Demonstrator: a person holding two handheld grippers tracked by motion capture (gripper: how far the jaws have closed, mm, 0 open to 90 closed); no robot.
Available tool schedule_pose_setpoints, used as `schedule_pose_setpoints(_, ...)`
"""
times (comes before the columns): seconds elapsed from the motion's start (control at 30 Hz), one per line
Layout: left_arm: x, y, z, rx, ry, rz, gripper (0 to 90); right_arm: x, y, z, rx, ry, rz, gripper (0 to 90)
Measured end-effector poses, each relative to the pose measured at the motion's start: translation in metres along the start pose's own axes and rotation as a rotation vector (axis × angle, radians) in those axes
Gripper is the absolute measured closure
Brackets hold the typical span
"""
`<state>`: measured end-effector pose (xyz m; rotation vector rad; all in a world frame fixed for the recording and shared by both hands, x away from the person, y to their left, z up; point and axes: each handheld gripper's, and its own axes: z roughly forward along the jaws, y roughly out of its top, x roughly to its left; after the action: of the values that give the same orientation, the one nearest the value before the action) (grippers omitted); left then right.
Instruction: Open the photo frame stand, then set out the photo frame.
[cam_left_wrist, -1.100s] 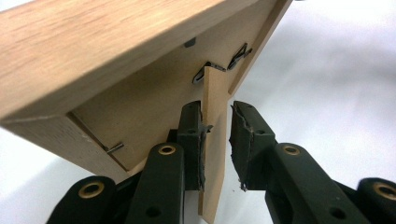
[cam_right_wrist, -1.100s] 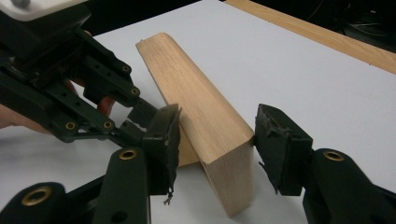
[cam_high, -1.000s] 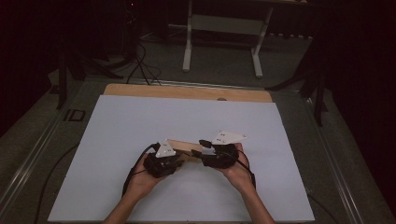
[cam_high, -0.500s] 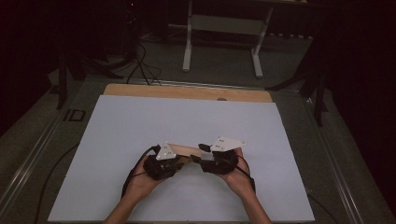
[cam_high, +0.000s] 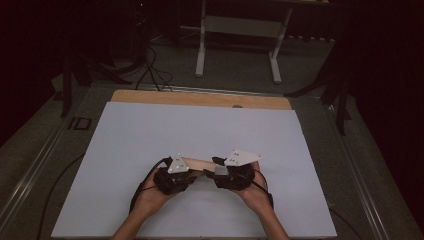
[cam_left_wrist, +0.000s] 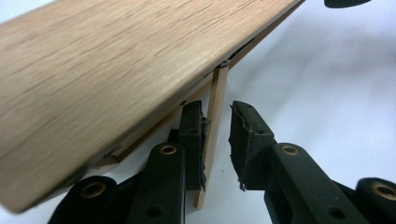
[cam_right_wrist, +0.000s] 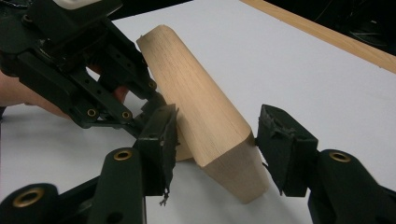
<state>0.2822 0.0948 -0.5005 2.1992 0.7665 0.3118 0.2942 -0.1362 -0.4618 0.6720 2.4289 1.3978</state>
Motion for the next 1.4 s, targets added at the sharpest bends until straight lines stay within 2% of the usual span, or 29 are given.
schedule_pose_setpoints(0.3, -0.001, 0.0, 0.0, 0.002, -0.002, 0.006, 72.1, 0.0, -0.001, 0.0, 0.004, 0.002, -0.002, 47.2)
schedule_pose_setpoints(0.67, -0.002, 0.0, -0.001, 0.006, 0.001, 0.015, 70.0, 0.002, -0.003, -0.001, 0.014, 0.0, -0.01, 38.1)
schedule_pose_setpoints(1.4, -0.002, -0.005, -0.01, -0.002, 0.006, 0.011, 68.2, 0.0, 0.001, -0.012, -0.018, 0.008, 0.001, 36.8)
